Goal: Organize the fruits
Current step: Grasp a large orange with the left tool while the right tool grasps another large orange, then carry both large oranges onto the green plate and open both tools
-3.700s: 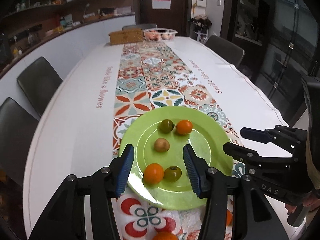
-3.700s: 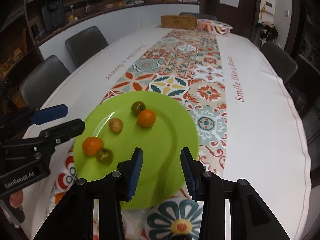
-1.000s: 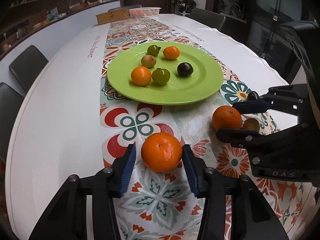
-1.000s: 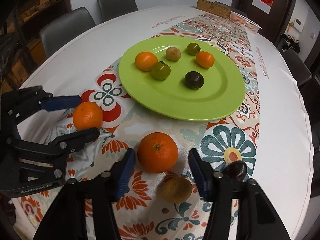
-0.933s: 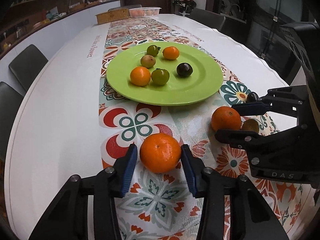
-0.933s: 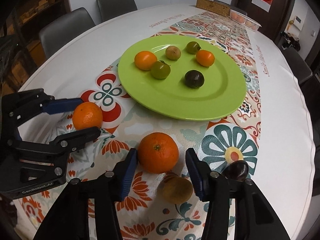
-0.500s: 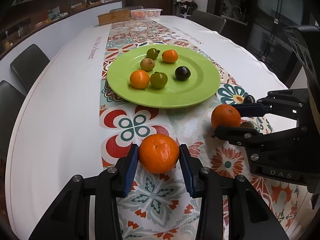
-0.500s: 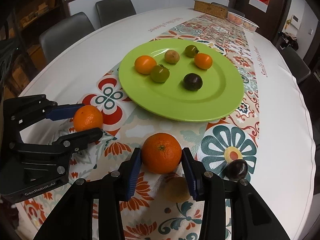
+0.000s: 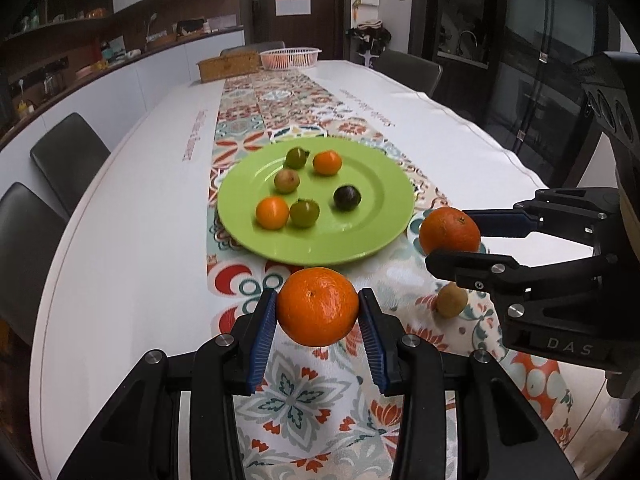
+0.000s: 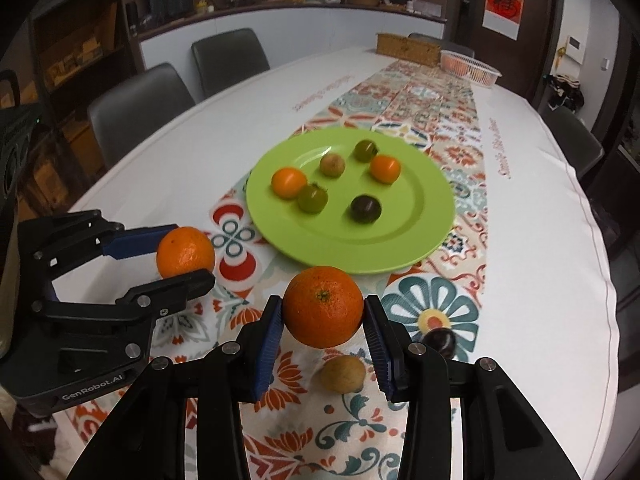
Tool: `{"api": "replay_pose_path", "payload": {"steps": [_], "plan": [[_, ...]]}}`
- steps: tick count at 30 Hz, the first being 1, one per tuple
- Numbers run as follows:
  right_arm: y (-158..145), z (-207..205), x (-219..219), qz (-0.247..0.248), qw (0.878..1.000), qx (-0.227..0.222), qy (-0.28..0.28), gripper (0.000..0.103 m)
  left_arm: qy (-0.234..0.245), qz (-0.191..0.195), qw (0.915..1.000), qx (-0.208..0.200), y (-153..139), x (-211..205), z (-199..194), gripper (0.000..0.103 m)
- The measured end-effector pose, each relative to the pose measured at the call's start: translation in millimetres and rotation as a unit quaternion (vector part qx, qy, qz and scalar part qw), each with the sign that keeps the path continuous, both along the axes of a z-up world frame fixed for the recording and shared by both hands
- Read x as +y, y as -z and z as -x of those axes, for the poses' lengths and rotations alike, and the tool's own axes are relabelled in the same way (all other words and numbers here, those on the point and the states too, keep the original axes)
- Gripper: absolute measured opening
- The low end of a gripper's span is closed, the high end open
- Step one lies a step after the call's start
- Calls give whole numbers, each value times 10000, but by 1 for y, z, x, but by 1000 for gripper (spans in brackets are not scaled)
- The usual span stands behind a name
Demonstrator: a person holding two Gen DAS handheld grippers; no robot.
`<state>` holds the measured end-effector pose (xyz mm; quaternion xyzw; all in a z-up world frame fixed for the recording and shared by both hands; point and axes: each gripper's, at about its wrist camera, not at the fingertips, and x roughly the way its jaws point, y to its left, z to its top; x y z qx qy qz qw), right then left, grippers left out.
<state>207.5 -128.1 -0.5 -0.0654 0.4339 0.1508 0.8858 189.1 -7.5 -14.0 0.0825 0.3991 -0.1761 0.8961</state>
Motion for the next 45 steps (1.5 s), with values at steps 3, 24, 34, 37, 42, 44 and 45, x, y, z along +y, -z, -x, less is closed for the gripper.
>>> {"api": "replay_pose_path", "payload": {"steps": [3,24,34,37,42,44,45], "plan": [[-10,1,-4,-69,9999,-125,63,42,-4,40,9999,-92,-8,-2,-1,40],[-40,-59,-23,-285,9985,-350,315,42,-54,55,9991,-419,-40,-13,-67,40],[-24,-101,-26,-157,9993,-153,302,42,-86,197,9996,-200,-23,-14,-109,40],[-17,-113,-28,-156,9994,-26,313,42,-110,199,9997,-74,-15,-15,-120,40],[-5,-131,-31,-235,9990,197,340,42,-199,213,9995,83,-4,-15,-135,40],[-1,-136,-31,-216,9988,259,344,42,-205,185,9995,132,0,-16,-140,40],[1,-139,-31,-207,9988,282,343,42,-209,180,9995,166,2,-16,-143,40]]}}
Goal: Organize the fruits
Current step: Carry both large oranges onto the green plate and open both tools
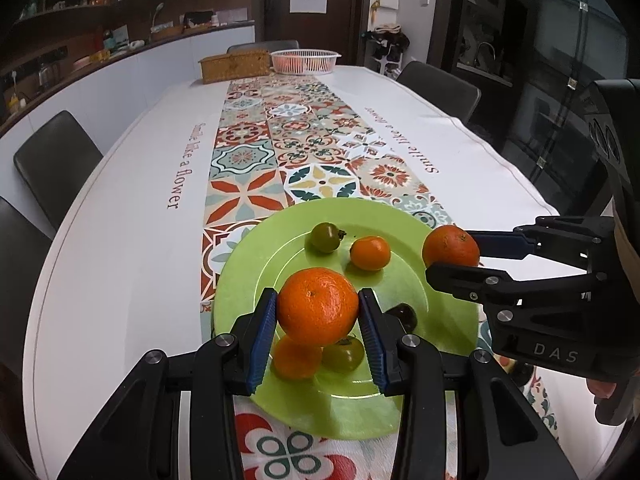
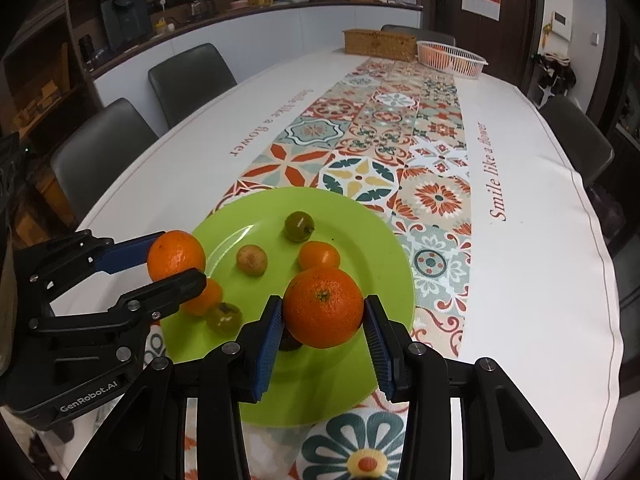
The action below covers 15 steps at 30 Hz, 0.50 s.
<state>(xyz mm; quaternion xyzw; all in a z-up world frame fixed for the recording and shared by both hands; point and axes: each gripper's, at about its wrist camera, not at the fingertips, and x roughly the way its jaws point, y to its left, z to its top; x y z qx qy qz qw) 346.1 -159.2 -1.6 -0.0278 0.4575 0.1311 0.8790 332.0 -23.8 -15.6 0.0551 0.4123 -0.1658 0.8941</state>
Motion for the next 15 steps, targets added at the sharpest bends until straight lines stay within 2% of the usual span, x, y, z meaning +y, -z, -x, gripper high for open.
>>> {"api": "replay_pose_path", "payload": {"steps": [6,13,15], "plan": [[12,-11,-1,16,9999,145,32,42,-3,-12,9998,186,9,-1,-11,40],[19,-16,1,7,9997,233,17,42,-18,-43,9998,206,11,1,-14,41],[21,-16,3,14,9997,246,-14,42,-24,-52,9998,200,11,2,-13,44]]}}
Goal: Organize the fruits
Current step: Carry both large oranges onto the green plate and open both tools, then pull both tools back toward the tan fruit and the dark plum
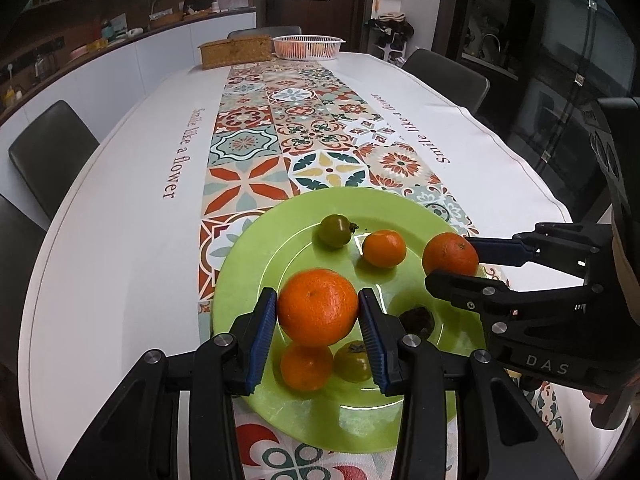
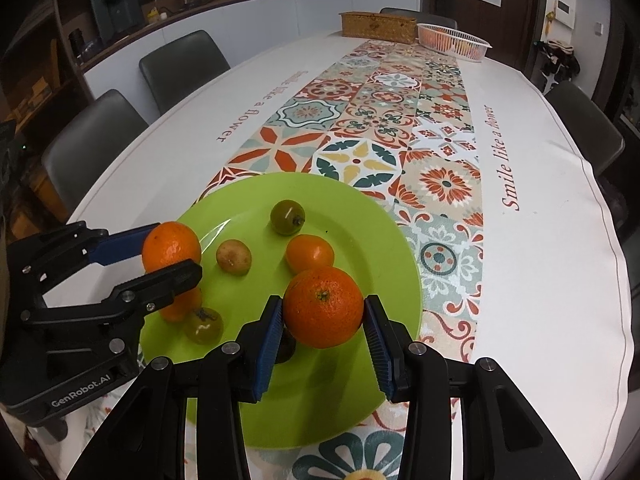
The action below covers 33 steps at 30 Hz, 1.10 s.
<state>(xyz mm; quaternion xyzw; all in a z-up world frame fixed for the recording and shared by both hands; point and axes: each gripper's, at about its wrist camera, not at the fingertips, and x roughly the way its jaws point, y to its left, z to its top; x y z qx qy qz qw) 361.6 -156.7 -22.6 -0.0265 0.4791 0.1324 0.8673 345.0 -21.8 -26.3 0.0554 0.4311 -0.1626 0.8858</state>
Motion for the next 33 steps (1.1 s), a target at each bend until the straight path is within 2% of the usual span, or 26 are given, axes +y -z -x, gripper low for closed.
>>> {"api": "replay_pose_path", "payload": {"steps": [3,6,14,16,18,21,25,33], "plan": [[2,1,0,0,10000,16,-13,42,-20,7,10000,-74,-3,2,3,48],[0,5,-2,-52,10000,-36,17,50,-40,29,9999,-158,-9,5,7,50],[-15,28,-9,0,9997,-248,77,50,-136,-157,9993,-310,-24,4,29,50],[-23,37,-10,2,9993,-365,61,50,-139,-178,9989,-418,-31,2,38,52],[-30,44,-10,19,9989,-466,44,50,-202,-254,9980,-537,-38,2,48,59],[-43,59,-11,28,9979,-645,24,50,-282,-355,9970,-626,-47,2,61,59],[-59,80,-15,22,9961,-882,7,50,-341,-261,9969,-663,-59,0,83,61],[-72,120,-25,-27,9934,-1141,-45,55,-505,-318,9921,-1103,-76,-11,133,72]]}}
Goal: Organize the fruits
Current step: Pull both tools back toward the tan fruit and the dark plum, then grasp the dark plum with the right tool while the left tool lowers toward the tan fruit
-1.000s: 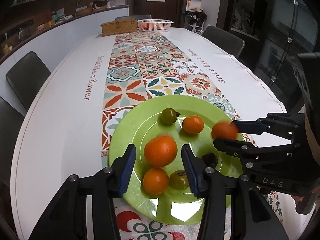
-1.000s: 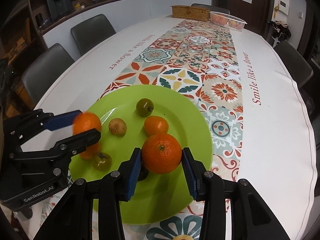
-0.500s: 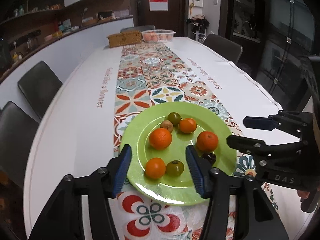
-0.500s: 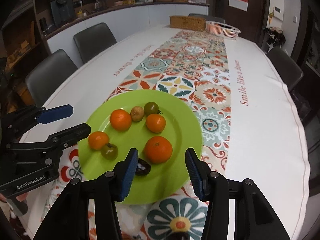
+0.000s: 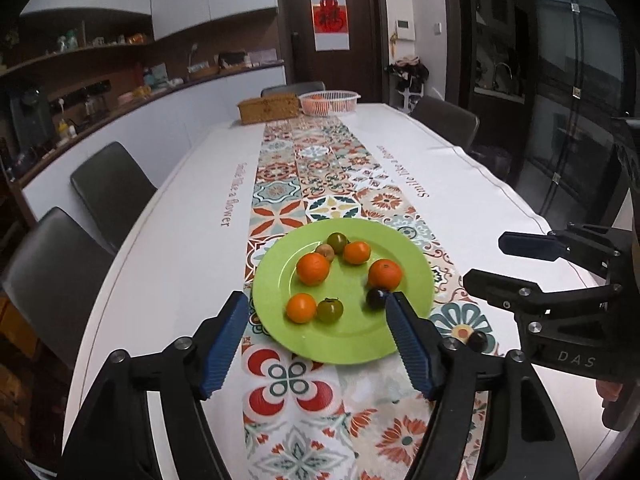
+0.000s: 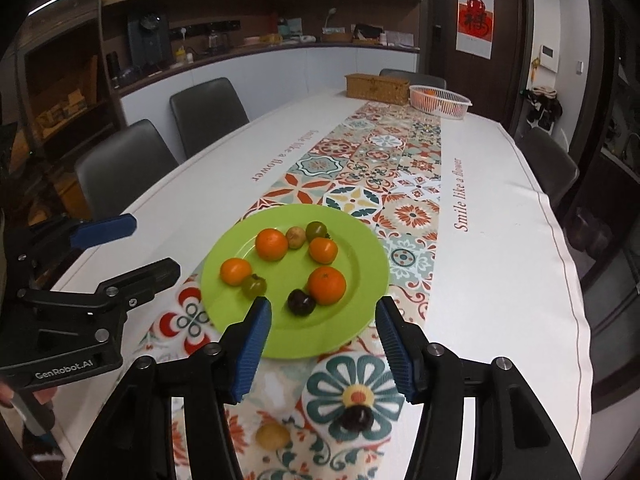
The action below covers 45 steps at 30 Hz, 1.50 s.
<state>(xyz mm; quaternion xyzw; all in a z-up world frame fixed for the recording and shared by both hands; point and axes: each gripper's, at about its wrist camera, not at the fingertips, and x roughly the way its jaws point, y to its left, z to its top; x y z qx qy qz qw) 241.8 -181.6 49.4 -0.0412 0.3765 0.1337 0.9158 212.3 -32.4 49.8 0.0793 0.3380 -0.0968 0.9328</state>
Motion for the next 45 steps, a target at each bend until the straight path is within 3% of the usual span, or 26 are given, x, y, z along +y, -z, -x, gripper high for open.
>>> {"api": "replay_pose_path", "payload": {"steps": [6,16,25,31,34,45], "plan": [[3,26,-12,109,9998,-139,55,55,-81,-93,9998,-123,3,-11,28,76],[30,43,-34,249,9997,56,24,55,19,142,9995,273,36,-36,45,76],[62,47,-42,499,9981,284,-202,55,582,-107,9974,418,72,-64,55,76],[81,43,-40,568,9966,439,-396,55,894,9,9938,660,87,-72,52,68],[88,39,-39,589,9959,496,-465,54,983,64,9917,826,94,-75,47,59],[106,28,-36,552,9944,701,-559,43,1191,144,9855,1199,112,-84,35,39]]}}
